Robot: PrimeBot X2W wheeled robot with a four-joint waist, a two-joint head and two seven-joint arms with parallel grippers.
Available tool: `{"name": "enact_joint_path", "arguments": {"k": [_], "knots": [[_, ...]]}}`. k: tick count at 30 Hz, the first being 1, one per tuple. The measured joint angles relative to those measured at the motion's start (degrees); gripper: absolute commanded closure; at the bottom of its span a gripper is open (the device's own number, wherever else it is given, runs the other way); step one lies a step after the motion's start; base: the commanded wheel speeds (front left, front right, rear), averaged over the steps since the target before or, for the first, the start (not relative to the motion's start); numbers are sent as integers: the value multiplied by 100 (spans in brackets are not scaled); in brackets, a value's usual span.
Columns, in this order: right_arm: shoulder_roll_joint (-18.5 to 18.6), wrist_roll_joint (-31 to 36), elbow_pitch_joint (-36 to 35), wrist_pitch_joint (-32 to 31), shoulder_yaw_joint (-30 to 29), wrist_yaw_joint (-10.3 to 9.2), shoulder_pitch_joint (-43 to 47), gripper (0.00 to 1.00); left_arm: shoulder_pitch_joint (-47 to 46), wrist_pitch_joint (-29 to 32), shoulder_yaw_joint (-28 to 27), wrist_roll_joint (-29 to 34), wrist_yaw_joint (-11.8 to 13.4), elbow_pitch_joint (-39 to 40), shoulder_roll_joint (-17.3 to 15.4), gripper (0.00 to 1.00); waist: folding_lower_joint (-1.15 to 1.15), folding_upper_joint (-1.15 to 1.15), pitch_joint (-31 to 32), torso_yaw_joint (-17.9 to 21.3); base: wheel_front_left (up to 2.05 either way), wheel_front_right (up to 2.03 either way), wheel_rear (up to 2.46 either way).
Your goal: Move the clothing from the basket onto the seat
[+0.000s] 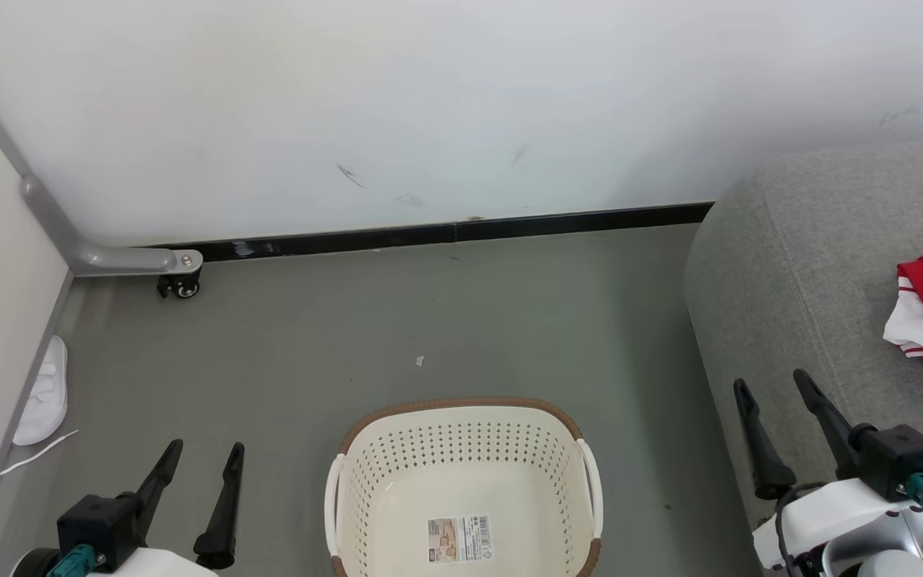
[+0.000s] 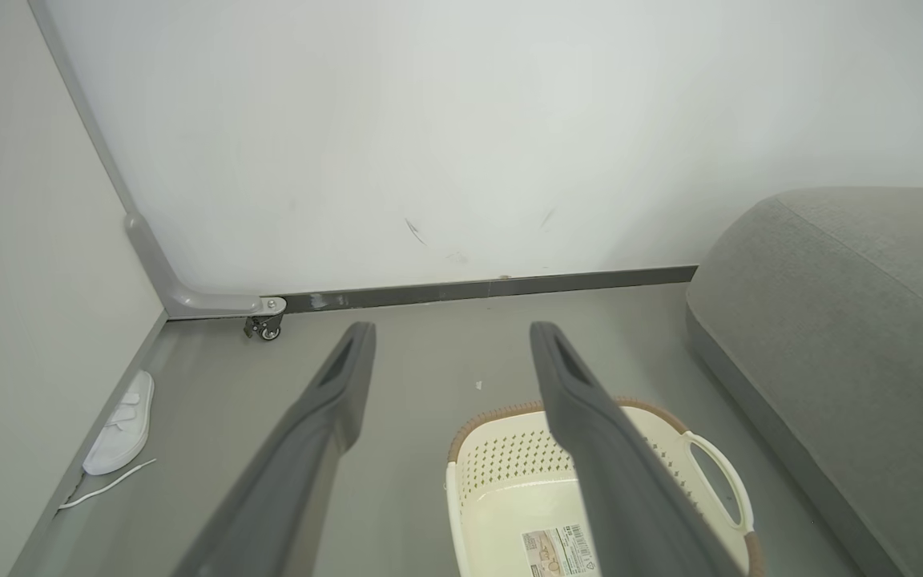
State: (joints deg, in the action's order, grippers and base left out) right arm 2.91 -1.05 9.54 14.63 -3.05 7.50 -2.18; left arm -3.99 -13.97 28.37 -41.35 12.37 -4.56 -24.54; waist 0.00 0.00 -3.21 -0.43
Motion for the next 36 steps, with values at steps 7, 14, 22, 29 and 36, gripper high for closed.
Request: {"name": "enact_joint_path", "arguments": {"k": [7, 14, 22, 29, 36], "knots": [[-25, 0, -25, 0, 12, 0, 1, 0, 38, -21, -81, 0, -43, -43, 42, 0, 0, 0, -14, 93, 0, 0, 0], [-38, -1, -88, 0, 9, 0, 19, 0, 98, -24, -142, 11, -101, -166, 70, 0, 0, 0, -5, 84, 0, 0, 0], [-46, -9, -123, 0, 16, 0, 82, 0, 98, -24, -201, 54, -144, -196, 96, 0, 0, 0, 27, 76, 0, 0, 0], [-47, -10, -125, 0, 18, 0, 82, 0, 101, -24, -247, 64, -149, -216, 119, 0, 0, 0, 53, 78, 0, 0, 0], [-49, -10, -132, 0, 33, 0, 82, 0, 113, -24, -370, 76, -243, -319, 136, 0, 0, 0, 69, 82, 0, 0, 0]]}}
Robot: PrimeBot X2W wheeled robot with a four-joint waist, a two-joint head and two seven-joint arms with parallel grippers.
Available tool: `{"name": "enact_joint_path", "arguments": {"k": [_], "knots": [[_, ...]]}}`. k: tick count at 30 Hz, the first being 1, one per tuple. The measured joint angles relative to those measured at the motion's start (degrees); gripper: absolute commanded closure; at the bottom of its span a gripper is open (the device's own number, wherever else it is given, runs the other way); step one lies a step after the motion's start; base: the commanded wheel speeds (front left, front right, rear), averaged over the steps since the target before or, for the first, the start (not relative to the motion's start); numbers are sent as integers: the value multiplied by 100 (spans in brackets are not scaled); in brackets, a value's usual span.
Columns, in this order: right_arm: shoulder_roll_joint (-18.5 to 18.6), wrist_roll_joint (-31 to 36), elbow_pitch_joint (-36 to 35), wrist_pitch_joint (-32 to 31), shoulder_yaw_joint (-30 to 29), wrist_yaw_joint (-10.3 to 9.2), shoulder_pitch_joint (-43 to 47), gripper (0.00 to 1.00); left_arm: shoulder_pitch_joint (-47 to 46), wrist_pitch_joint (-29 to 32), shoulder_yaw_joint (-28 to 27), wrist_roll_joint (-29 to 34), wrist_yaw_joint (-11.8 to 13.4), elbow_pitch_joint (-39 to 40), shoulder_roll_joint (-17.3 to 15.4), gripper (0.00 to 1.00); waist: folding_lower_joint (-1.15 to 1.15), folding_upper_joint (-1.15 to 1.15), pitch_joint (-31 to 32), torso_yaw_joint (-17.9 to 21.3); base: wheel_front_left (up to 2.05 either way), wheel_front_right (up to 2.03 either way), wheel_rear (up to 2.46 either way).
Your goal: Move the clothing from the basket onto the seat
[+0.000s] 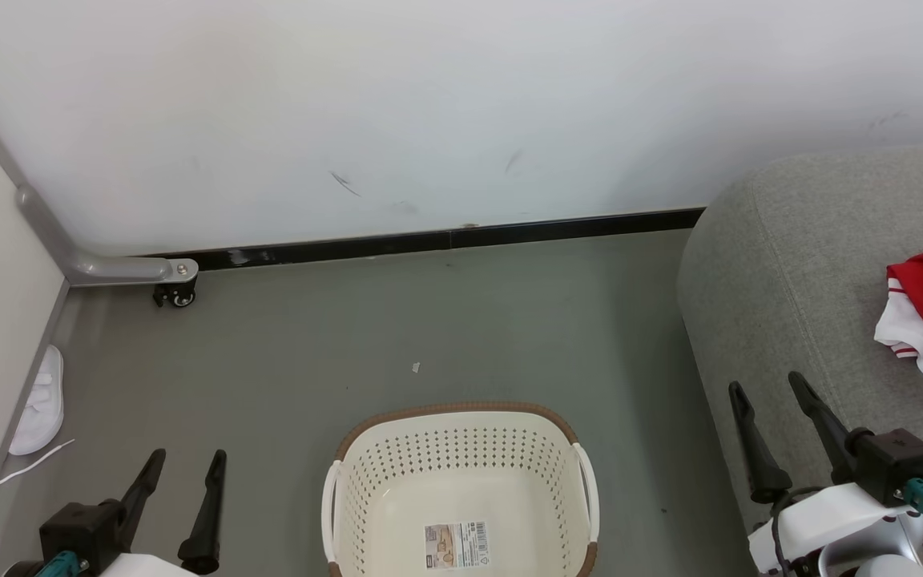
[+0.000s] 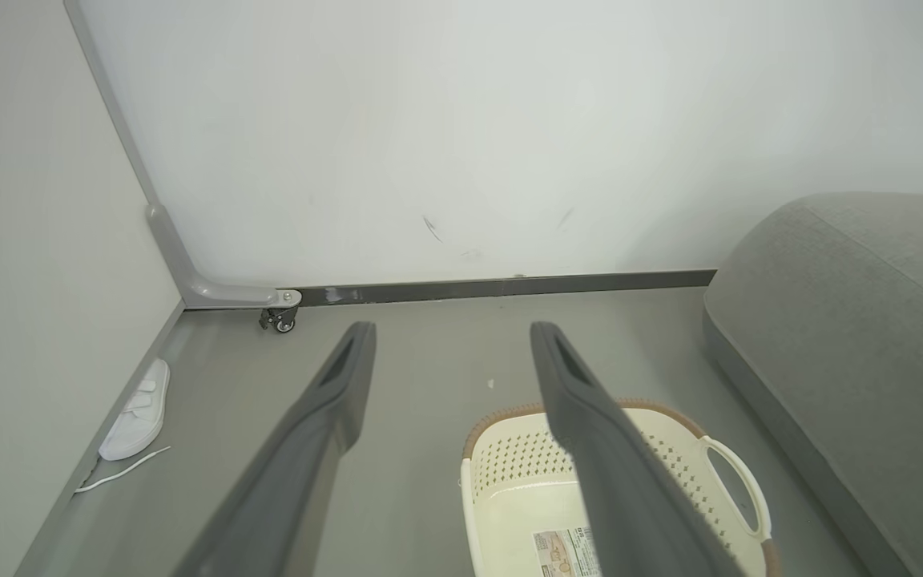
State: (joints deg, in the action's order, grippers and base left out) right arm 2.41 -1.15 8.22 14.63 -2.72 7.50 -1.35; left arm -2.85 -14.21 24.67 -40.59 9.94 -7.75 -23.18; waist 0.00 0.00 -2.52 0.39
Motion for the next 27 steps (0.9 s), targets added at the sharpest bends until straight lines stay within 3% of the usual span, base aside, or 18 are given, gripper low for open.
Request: {"name": "enact_joint_path", "arguments": {"k": [20, 21, 27], "knots": [[-3, 0, 8, 0, -3, 0, 4, 0, 99, 0, -308, 48, -1, -118, 102, 0, 0, 0, 29, -2, 0, 0, 0], [-3, 0, 8, 0, -3, 0, 4, 100, 99, 0, -308, 48, -1, -118, 102, 100, 0, 0, 29, -2, 0, 0, 0], [-102, 9, 342, -3, 10, 1, 148, 100, 186, 10, -181, 26, -4, -342, 446, 100, 0, 0, 30, -3, 0, 0, 0]]}}
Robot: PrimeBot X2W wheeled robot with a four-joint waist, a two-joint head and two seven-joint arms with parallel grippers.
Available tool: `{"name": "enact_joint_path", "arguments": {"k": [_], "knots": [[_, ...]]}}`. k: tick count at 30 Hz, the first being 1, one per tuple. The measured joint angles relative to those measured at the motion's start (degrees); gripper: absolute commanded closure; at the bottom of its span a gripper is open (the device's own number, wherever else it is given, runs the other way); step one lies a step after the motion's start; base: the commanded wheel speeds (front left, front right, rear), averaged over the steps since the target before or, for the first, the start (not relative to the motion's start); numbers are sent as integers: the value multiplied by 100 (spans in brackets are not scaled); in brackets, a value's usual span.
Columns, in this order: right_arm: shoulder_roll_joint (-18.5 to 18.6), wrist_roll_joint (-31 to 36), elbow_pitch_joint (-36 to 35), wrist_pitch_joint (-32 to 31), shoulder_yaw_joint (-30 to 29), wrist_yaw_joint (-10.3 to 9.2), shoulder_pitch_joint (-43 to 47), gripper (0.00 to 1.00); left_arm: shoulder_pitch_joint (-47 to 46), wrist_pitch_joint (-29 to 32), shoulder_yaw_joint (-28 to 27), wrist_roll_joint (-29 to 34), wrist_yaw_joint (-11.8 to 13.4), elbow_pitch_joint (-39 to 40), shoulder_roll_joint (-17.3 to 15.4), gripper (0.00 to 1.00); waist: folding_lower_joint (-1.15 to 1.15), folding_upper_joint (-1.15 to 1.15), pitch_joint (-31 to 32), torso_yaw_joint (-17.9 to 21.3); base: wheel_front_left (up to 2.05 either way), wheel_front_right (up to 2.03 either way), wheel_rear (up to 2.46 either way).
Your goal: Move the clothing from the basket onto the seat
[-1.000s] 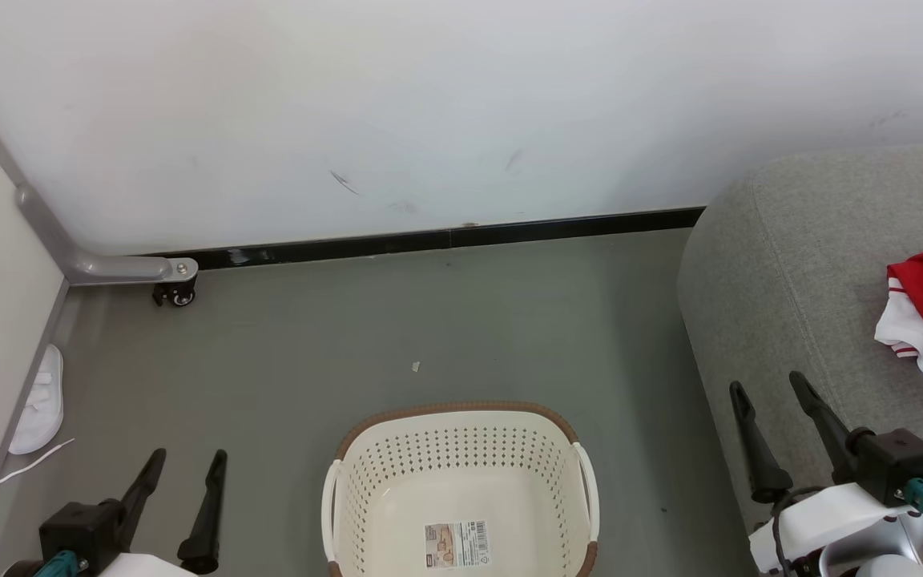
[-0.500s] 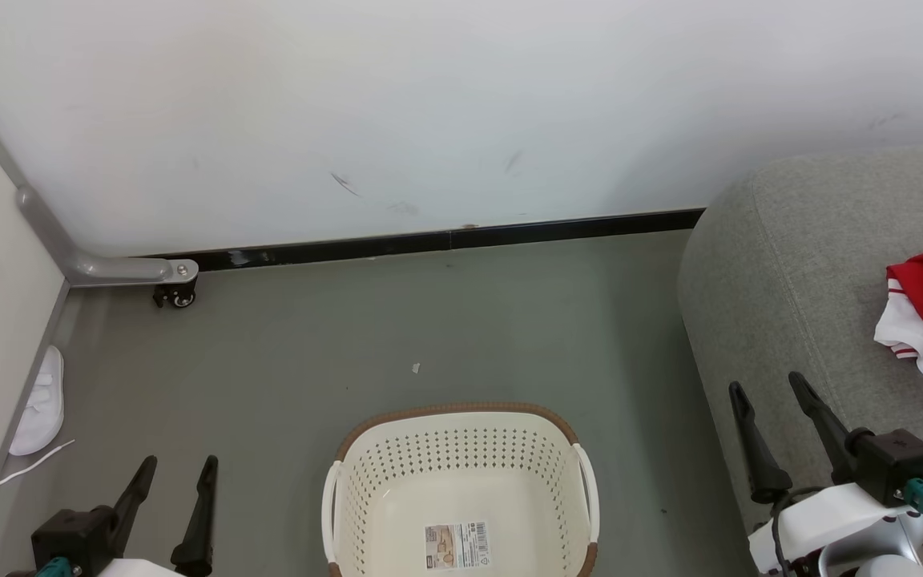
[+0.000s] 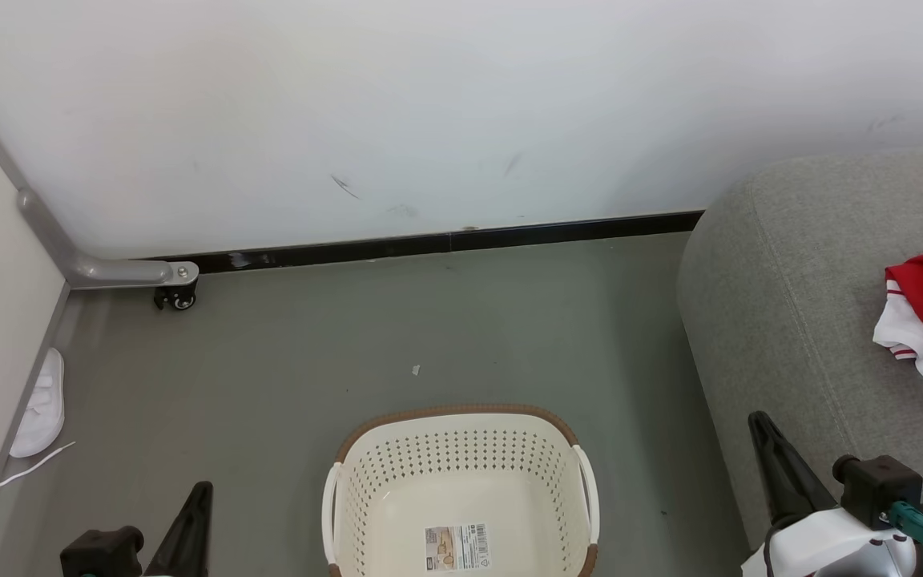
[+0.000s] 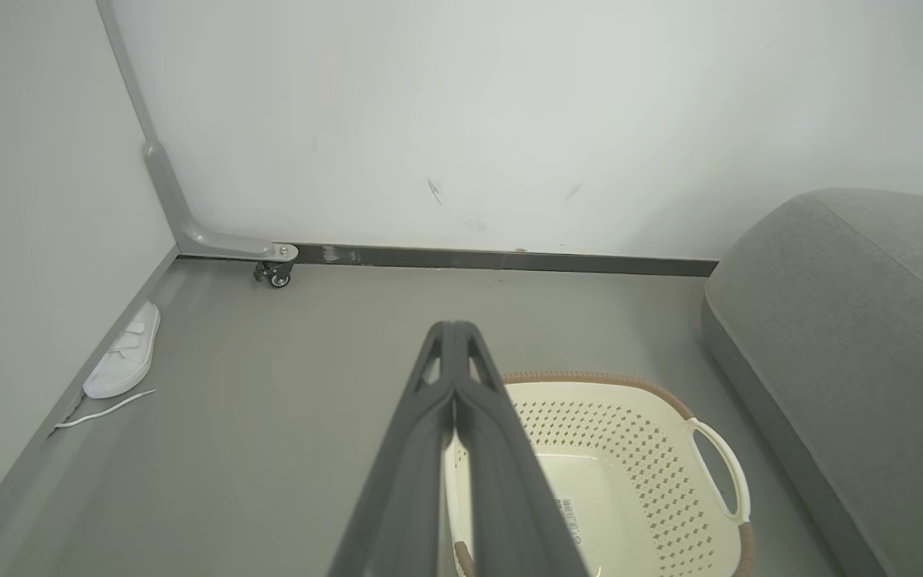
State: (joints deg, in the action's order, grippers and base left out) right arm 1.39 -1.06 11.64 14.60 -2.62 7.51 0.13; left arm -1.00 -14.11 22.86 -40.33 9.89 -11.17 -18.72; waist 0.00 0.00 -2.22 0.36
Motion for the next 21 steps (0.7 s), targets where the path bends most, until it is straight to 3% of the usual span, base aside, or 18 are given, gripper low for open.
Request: {"name": "enact_joint_path", "arguments": {"k": [12, 21], "knots": [[2, -827, 18, -151, -30, -1, 5, 100, 41, 186, -253, -635, -166, -4, 156, 100, 0, 0, 15, -14, 0, 0, 0], [3, -1978, 57, -366, -54, -1, -41, 100, 41, 347, -481, -1101, -307, -4, 294, 100, 11, 0, 53, -12, 0, 0, 0]]}}
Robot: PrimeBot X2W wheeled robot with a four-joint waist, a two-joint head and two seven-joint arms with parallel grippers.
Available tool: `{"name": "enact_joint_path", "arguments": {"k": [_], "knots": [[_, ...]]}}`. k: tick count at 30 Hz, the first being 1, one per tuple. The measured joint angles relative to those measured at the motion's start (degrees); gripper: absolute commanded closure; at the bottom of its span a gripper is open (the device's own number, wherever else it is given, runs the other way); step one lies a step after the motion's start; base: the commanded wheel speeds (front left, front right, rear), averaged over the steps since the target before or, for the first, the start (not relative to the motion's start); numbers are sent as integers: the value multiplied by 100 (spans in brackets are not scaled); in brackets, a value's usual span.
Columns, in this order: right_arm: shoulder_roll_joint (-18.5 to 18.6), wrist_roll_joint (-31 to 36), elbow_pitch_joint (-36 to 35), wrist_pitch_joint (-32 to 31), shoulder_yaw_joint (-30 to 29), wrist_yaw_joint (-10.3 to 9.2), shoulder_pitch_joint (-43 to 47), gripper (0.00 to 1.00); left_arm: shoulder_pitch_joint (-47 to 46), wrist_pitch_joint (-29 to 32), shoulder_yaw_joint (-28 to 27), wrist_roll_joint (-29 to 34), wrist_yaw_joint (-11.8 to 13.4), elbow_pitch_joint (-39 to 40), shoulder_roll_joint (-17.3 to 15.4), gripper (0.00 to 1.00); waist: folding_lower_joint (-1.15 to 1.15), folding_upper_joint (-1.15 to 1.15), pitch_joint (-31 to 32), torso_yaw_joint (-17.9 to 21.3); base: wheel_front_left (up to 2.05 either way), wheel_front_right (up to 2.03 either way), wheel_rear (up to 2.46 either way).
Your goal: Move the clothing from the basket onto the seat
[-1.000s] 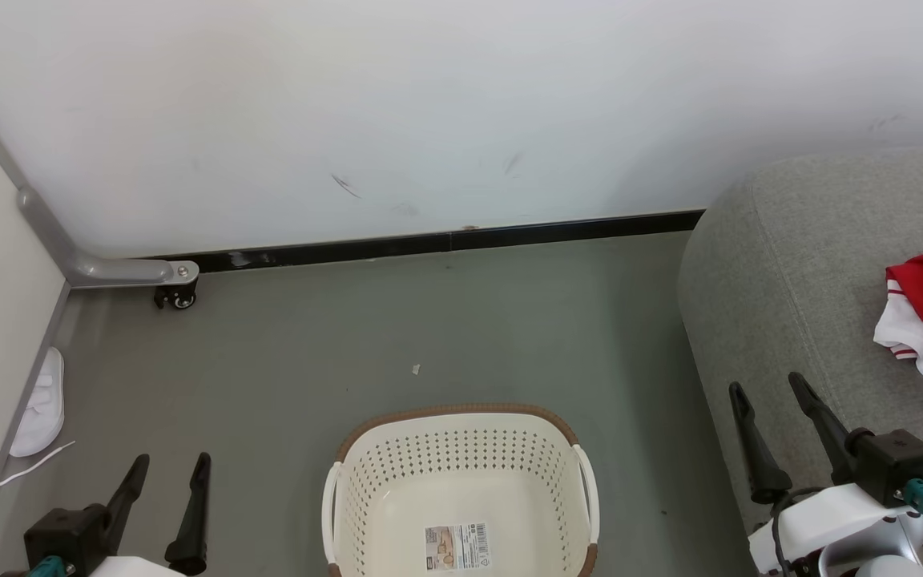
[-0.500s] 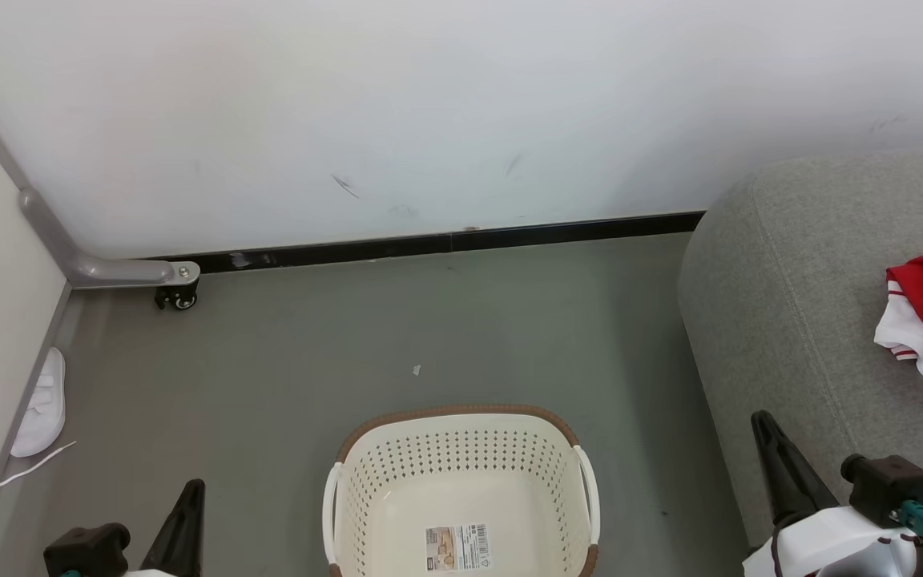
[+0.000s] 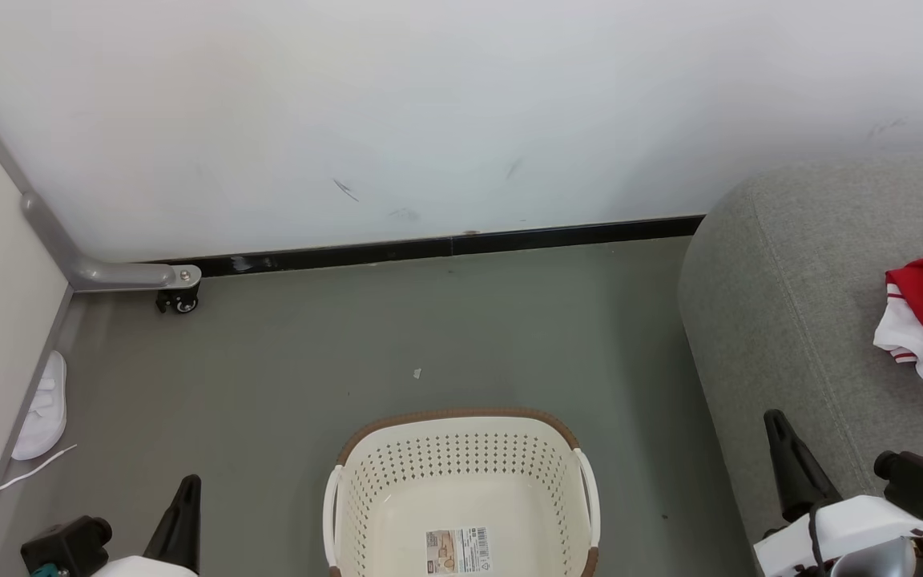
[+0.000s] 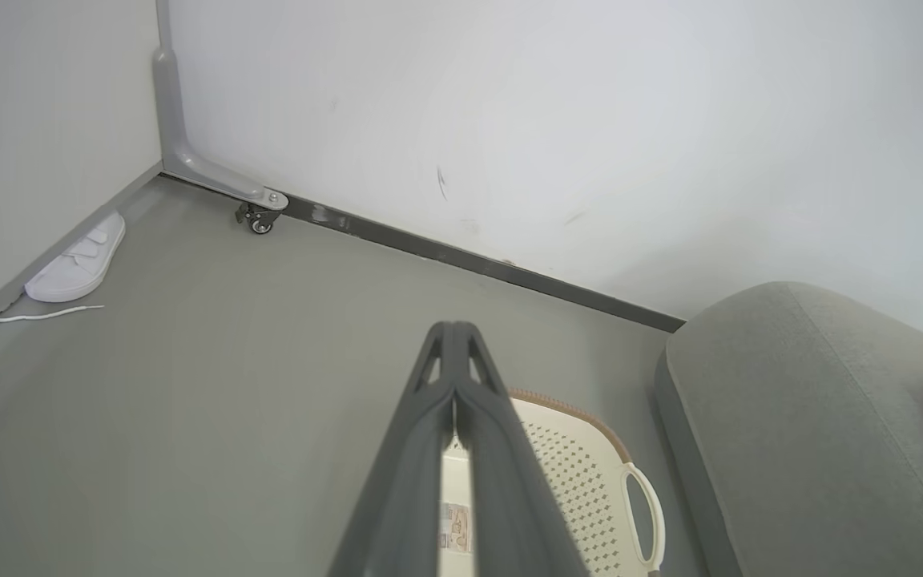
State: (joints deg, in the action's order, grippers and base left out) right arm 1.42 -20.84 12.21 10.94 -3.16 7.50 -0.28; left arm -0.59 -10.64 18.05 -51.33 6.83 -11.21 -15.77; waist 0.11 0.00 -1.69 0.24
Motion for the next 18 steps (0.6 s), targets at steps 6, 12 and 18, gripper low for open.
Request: {"name": "enact_joint_path", "arguments": {"k": [6, 12, 18], "knots": [[2, -526, 5, -137, -19, 0, 0, 100, 0, 125, -151, -332, -100, 0, 125, 100, 30, 0, 31, 2, 0, 0, 0], [4, -1039, 9, -291, -63, 0, -1, 100, 0, 257, -315, -662, -198, -1, 178, 100, 62, 0, 72, 2, 0, 0, 0], [8, -1580, 10, -424, -126, 0, -1, 100, 0, 363, -467, -987, -285, -3, 300, 100, 83, 0, 115, 1, 0, 0, 0]]}}
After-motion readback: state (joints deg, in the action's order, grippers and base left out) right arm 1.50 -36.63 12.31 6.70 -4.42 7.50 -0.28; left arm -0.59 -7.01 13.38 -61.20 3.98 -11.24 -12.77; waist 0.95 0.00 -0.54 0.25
